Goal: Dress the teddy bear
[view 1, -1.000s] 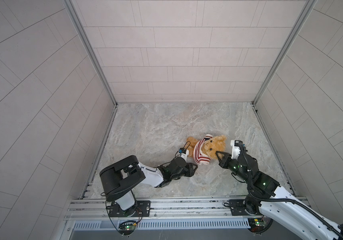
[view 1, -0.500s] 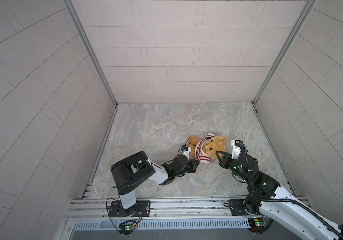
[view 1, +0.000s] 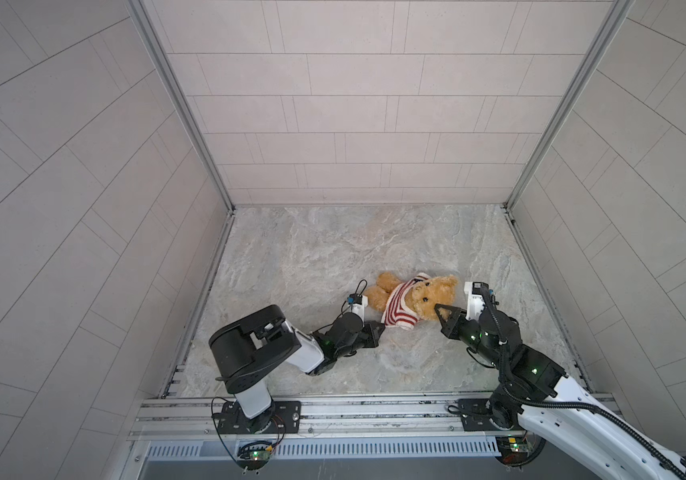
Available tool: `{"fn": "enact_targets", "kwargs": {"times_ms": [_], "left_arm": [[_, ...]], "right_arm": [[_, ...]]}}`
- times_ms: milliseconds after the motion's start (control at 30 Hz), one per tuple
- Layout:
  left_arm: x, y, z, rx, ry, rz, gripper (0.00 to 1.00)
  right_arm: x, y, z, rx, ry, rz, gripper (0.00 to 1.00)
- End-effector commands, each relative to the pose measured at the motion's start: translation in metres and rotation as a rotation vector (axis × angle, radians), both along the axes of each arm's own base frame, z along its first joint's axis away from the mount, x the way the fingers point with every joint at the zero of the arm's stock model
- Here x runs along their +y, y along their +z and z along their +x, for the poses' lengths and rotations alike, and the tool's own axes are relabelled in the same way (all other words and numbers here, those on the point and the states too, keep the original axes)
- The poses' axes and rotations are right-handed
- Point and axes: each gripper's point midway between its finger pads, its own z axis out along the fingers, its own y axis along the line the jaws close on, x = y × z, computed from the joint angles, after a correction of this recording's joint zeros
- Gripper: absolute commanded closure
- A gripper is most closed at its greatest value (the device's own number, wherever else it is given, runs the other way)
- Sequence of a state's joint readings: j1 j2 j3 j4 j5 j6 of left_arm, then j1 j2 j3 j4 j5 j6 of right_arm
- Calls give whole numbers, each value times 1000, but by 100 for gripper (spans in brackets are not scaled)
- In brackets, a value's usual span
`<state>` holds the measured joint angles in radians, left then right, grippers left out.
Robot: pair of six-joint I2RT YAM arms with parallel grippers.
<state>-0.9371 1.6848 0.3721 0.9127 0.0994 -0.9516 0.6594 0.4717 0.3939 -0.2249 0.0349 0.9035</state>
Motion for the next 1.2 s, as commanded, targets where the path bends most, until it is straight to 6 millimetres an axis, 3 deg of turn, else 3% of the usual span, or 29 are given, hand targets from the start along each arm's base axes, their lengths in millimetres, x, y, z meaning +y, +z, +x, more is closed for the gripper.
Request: {"fn": "enact_targets", "kwargs": {"times_ms": [0, 267, 467, 800, 967, 1167], "left_arm": [[28, -18, 1, 15, 55, 77, 100], [44, -21, 4, 16, 92, 102, 100], [71, -34, 7, 30, 189, 143, 100], [35, -5, 6, -49, 69, 79, 100], [16, 16, -6, -122, -42, 76, 100], [16, 2, -10, -104, -73, 147, 100]], "right_arm": [[-11, 38, 7, -97, -56, 36, 100], [-12, 47, 7, -103, -55, 40, 100], [-14, 49, 7, -106, -63, 43, 100], [-9, 41, 8, -91, -43, 49, 100], [6, 37, 10, -78, 19, 57, 100], [29, 49, 12, -98, 126, 65, 100]]}}
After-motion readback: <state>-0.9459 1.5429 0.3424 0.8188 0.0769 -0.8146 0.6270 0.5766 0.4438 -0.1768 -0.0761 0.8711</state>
